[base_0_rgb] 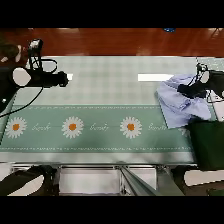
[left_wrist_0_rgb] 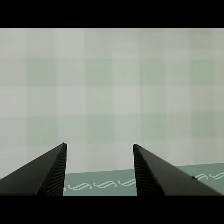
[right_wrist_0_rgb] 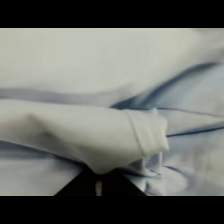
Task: Fold the shirts.
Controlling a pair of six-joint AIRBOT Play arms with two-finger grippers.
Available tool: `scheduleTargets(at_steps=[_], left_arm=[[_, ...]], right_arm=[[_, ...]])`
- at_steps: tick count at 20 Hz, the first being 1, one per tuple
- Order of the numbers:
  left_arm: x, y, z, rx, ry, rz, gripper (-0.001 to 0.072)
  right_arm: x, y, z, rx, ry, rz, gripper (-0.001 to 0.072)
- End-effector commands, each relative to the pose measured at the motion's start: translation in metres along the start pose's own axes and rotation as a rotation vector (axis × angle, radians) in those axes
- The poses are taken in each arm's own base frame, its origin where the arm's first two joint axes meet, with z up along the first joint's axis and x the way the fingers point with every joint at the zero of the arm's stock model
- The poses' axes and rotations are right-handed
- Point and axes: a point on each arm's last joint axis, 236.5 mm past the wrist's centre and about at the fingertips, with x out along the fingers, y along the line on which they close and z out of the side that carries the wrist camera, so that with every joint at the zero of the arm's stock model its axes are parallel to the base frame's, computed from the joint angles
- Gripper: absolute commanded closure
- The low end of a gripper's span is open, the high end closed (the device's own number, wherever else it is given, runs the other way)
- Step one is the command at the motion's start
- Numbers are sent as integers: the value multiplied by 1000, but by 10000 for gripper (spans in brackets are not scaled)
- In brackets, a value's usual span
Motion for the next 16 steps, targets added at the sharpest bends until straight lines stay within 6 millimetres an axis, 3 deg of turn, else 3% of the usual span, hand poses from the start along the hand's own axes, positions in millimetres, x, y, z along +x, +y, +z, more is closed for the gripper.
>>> scheduleTargets(at_steps=[1, 3, 4, 6, 8, 13, 16], left_arm=[[-16, 9, 6, -23, 28, 12, 199], [-42, 27, 17, -52, 46, 40, 199], [-54, 34, 17, -48, 49, 49, 199], [-73, 36, 2, -31, 71, 55, 199], [-83, 32, -18, -44, 68, 40, 199], [-86, 14, -56, -107, 63, -45, 199], [-84, 8, -61, -127, 71, -75, 199]], right_arm=[[-30, 23, 15, -48, -29, 95, 690], [-84, 36, 50, -74, -148, 150, 691], [-121, 45, 70, -83, -237, 192, 691], [-203, 67, 102, -109, -421, 293, 691], [-284, 85, 119, -146, -579, 387, 691], [-450, 120, 112, -277, -873, 493, 691], [-538, 149, 92, -359, -1044, 574, 691]])
